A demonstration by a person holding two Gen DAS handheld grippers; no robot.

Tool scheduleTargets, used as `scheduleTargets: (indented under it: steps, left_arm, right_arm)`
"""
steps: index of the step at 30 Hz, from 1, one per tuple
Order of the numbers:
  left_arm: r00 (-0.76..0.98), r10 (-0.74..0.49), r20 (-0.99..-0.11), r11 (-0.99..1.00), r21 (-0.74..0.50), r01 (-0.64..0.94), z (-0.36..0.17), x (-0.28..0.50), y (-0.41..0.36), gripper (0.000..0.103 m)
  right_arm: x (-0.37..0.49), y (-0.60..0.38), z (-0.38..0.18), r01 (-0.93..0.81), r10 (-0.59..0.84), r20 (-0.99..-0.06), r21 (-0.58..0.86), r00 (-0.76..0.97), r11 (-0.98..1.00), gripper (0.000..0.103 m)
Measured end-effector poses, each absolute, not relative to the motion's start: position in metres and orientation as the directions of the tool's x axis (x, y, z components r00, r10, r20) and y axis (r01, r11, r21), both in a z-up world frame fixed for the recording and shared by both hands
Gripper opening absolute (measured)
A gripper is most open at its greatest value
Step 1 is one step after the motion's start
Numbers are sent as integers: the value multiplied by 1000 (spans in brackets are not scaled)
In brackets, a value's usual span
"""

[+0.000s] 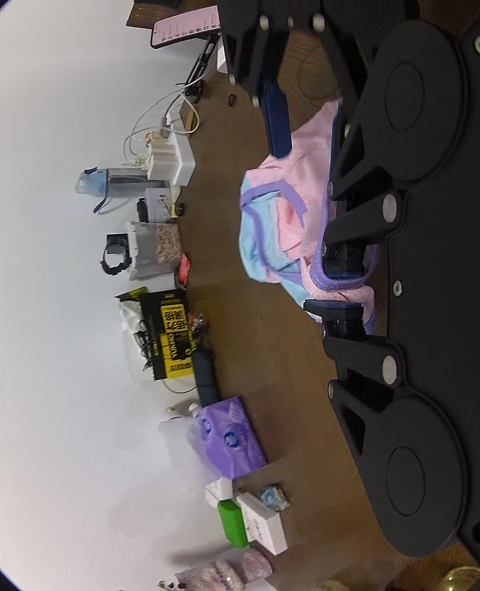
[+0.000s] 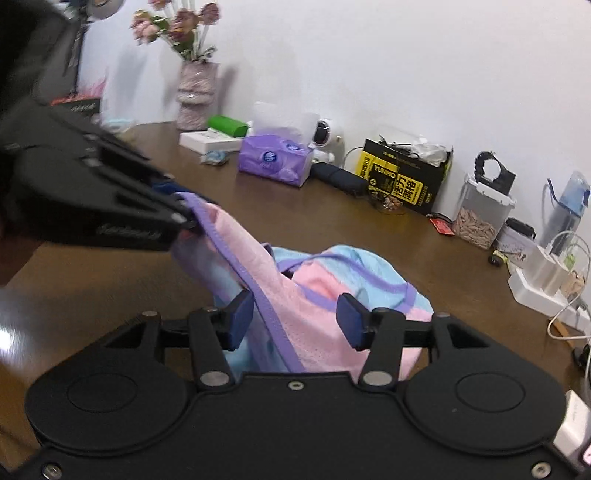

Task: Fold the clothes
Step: 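Lift the garment by its purple trim with both grippers, shaking it out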

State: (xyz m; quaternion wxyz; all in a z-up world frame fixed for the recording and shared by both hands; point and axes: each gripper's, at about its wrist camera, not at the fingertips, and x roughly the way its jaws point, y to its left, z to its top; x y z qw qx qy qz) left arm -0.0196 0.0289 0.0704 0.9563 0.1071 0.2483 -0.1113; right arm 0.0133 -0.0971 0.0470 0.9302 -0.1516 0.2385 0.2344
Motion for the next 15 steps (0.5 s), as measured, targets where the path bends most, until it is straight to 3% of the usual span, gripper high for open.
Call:
scheduleTargets:
  steps: [5, 8, 9, 10, 11, 12, 15]
  left_arm:
    - [876, -139, -461, 965, 137, 225, 84, -24, 37, 11]
    - [885, -143, -444, 965, 138, 225, 91, -20, 36, 11]
    - [887, -144, -438, 965, 138, 225, 94, -19, 36, 11]
    - [890, -146, -432, 964, 138, 225, 96, -18, 36, 11]
    - [892, -147, -427, 964, 138, 225, 99, -16, 36, 11]
    - [895, -148, -421, 964, 138, 225, 101, -15, 35, 11]
    - [922, -158, -355, 962, 155, 224, 135, -15, 38, 11]
  right_arm:
    - [19, -96, 28, -425, 223, -561, -259, 797, 867, 57]
    - [18, -117, 18, -371, 164, -604, -235, 780, 898, 57]
    - [17, -125, 16, -351, 148, -613, -224, 776, 909, 48]
    - [15, -132, 19, -336, 148, -609, -207, 779, 919, 22]
    - [13, -137, 21, -323, 148, -604, -192, 783, 927, 8]
    - [11, -141, 27, -312, 149, -590, -184, 793, 932, 3]
    - [8, -150, 64, -282, 143, -506, -209, 851, 936, 3]
